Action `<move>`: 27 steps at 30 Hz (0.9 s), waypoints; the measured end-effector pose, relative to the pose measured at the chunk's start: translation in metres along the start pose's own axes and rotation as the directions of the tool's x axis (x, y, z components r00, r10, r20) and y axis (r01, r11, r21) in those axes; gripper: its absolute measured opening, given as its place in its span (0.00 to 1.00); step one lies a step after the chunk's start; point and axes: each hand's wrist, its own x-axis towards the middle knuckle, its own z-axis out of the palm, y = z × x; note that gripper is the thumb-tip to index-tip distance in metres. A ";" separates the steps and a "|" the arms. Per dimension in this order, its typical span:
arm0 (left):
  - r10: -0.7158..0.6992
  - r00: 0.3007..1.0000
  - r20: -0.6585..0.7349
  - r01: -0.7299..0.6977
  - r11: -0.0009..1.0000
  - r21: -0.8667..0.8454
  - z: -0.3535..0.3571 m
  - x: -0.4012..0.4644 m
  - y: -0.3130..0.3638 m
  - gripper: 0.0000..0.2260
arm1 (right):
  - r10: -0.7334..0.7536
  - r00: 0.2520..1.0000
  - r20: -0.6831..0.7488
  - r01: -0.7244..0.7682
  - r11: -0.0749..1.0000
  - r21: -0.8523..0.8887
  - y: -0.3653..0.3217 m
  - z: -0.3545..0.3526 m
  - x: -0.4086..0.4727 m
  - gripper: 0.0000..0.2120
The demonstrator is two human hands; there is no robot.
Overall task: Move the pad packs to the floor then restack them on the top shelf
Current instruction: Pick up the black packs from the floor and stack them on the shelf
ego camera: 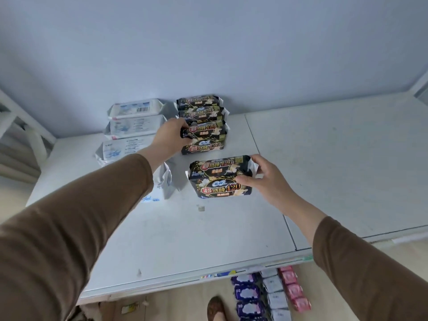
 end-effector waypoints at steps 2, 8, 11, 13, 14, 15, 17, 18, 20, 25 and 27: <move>-0.012 1.000 0.003 0.012 1.000 0.002 0.004 0.008 -0.003 0.16 | 0.019 1.000 -0.001 -0.019 1.000 0.014 0.003 0.004 0.006 0.17; 0.024 0.997 0.069 -0.033 0.991 0.131 -0.001 0.014 -0.003 0.26 | 0.028 1.000 -0.007 -0.028 1.000 0.010 0.004 0.011 0.027 0.17; 0.068 0.997 0.041 -0.074 0.983 0.166 -0.018 0.001 -0.003 0.28 | 0.006 1.000 0.003 -0.006 1.000 -0.018 0.002 0.018 0.041 0.18; 0.095 0.996 0.003 -0.093 0.976 0.196 -0.031 -0.015 -0.004 0.24 | -0.001 1.000 0.016 0.001 1.000 0.003 0.003 0.025 0.050 0.18; 0.102 0.995 0.000 -0.100 0.971 0.216 -0.037 -0.025 -0.004 0.22 | -0.002 1.000 0.017 0.001 1.000 0.014 0.004 0.029 0.054 0.19; 0.109 0.994 0.002 -0.106 0.967 0.231 -0.041 -0.036 -0.004 0.20 | -0.001 1.000 0.014 0.001 1.000 0.019 0.005 0.032 0.059 0.19; 0.116 0.993 -0.010 -0.111 0.967 0.228 -0.046 -0.056 -0.005 0.17 | 0.004 1.000 0.002 -0.004 1.000 0.016 0.009 0.037 0.069 0.21; 0.108 0.994 -0.022 -0.101 0.972 0.211 -0.047 -0.066 -0.004 0.15 | 0.005 1.000 -0.009 -0.005 1.000 0.005 0.011 0.039 0.074 0.21; 0.086 0.995 -0.045 -0.077 0.982 0.173 -0.046 -0.080 -0.001 0.14 | -0.003 0.999 -0.042 0.002 1.000 -0.030 0.015 0.041 0.082 0.20; 0.049 0.997 -0.064 -0.038 0.987 0.158 -0.037 -0.108 0.004 0.14 | -0.011 0.993 -0.115 -0.006 0.990 -0.143 0.018 0.043 0.090 0.22; 0.044 0.997 -0.060 -0.034 0.986 0.162 -0.032 -0.119 0.010 0.14 | 0.028 0.992 -0.125 -0.046 0.988 -0.145 0.017 0.042 0.089 0.31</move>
